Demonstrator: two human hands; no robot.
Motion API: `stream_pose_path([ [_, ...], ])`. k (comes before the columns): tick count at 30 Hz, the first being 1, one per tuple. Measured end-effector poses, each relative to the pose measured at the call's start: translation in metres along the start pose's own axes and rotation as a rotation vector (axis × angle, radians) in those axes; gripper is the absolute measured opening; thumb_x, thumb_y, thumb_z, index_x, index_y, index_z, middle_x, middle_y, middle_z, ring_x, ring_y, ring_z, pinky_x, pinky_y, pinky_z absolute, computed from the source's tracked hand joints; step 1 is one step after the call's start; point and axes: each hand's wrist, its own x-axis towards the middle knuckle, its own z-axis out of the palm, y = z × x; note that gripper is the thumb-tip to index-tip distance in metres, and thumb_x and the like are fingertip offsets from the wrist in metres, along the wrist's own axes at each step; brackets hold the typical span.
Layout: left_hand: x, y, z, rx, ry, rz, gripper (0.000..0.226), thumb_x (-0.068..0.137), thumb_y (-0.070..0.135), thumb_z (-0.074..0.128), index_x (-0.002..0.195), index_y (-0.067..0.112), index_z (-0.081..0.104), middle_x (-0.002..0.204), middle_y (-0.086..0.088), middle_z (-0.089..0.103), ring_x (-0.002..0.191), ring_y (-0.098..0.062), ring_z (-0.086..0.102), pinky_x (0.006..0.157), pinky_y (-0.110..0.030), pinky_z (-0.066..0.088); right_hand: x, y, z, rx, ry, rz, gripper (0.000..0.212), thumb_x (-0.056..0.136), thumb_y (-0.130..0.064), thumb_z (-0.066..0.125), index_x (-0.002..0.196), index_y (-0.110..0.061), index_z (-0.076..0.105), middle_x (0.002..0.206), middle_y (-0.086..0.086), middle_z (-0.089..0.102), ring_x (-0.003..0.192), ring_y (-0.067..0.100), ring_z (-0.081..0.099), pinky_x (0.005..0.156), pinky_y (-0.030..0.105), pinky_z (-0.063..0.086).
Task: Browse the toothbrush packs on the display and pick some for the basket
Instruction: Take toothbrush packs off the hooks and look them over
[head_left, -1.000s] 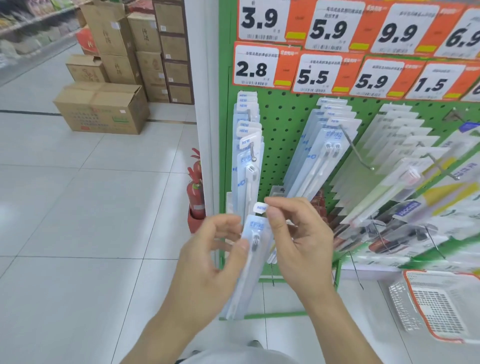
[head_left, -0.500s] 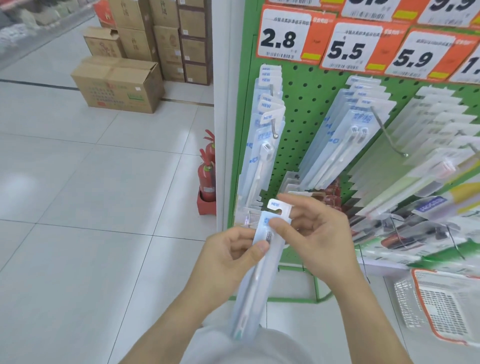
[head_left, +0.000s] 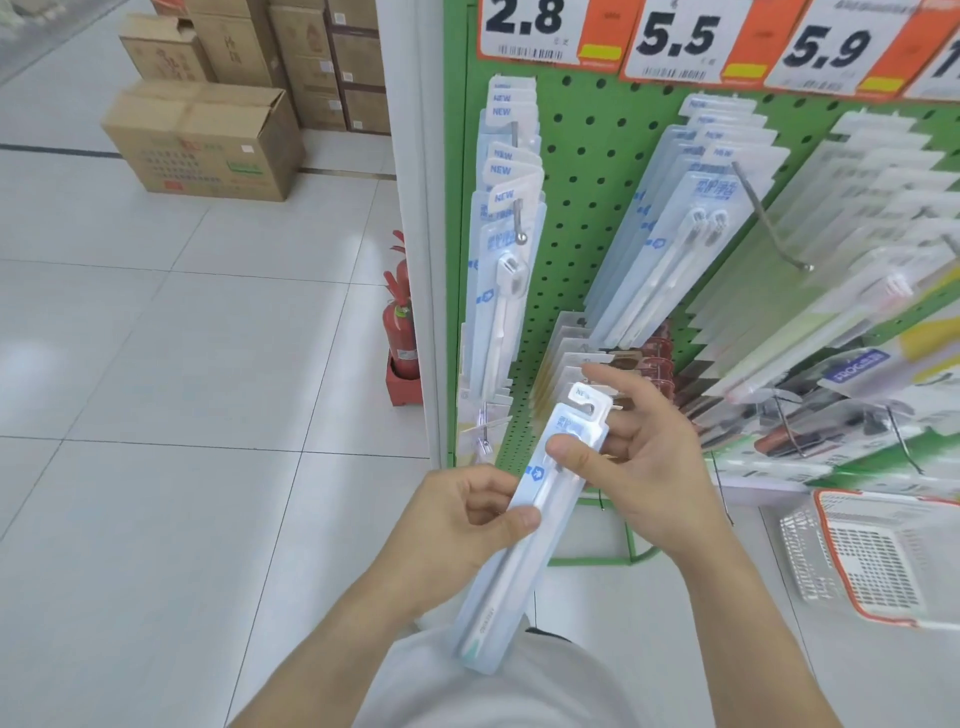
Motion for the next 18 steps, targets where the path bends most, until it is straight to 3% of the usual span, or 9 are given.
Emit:
stream_pose_path([
  [5, 0.003, -0.002, -0.002, 0.085, -0.084, -0.068, 0.012, 0.095, 0.021, 0.069, 0.103, 0.014, 0.074, 0.096, -0.003, 0.079, 0.087, -0.016, 0.073, 0.085, -0.028, 0.055, 0.004, 0.012, -0.007, 0.052, 0.185, 0.007, 0.063, 0.061, -0.034, 0.088, 0.118, -0.024, 0.062, 0.089, 0.003, 0.079, 0.080, 0.029, 0.076, 0.076, 0.048, 0.062],
  [8, 0.003, -0.005, -0.007, 0.199, -0.162, -0.098, 0.011, 0.094, 0.019, 0.071, 0.105, 0.019, 0.071, 0.098, 0.002, 0.078, 0.079, -0.014, 0.071, 0.076, -0.023, 0.054, 0.006, 0.017, -0.013, 0.058, 0.277, 0.030, 0.057, 0.063, -0.036, 0.087, 0.114, -0.027, 0.062, 0.090, 0.001, 0.079, 0.080, 0.025, 0.076, 0.076, 0.044, 0.062],
  [13, 0.004, -0.008, -0.008, 0.247, -0.145, -0.127, 0.010, 0.092, 0.016, 0.073, 0.101, 0.019, 0.072, 0.093, 0.001, 0.078, 0.086, -0.025, 0.074, 0.075, -0.023, 0.055, 0.007, 0.025, -0.013, 0.015, 0.265, 0.057, 0.057, 0.070, -0.042, 0.084, 0.120, -0.029, 0.060, 0.096, 0.004, 0.077, 0.080, 0.027, 0.076, 0.068, 0.049, 0.063],
  [16, 0.005, -0.009, -0.011, 0.256, -0.133, -0.128, 0.009, 0.092, 0.016, 0.072, 0.101, 0.018, 0.071, 0.093, 0.001, 0.078, 0.087, -0.025, 0.074, 0.077, -0.024, 0.056, 0.007, 0.028, -0.010, 0.060, 0.231, 0.087, 0.056, 0.078, -0.025, 0.084, 0.126, -0.023, 0.056, 0.102, 0.007, 0.074, 0.075, 0.020, 0.075, 0.055, 0.039, 0.061],
  [18, 0.005, -0.009, -0.015, 0.276, -0.128, -0.126, 0.006, 0.093, 0.018, 0.072, 0.099, 0.019, 0.071, 0.090, 0.004, 0.078, 0.081, -0.019, 0.074, 0.073, -0.019, 0.054, 0.008, 0.031, -0.007, 0.080, 0.243, 0.079, 0.054, 0.080, -0.017, 0.084, 0.126, -0.021, 0.057, 0.101, 0.008, 0.073, 0.072, 0.017, 0.074, 0.054, 0.037, 0.060],
])
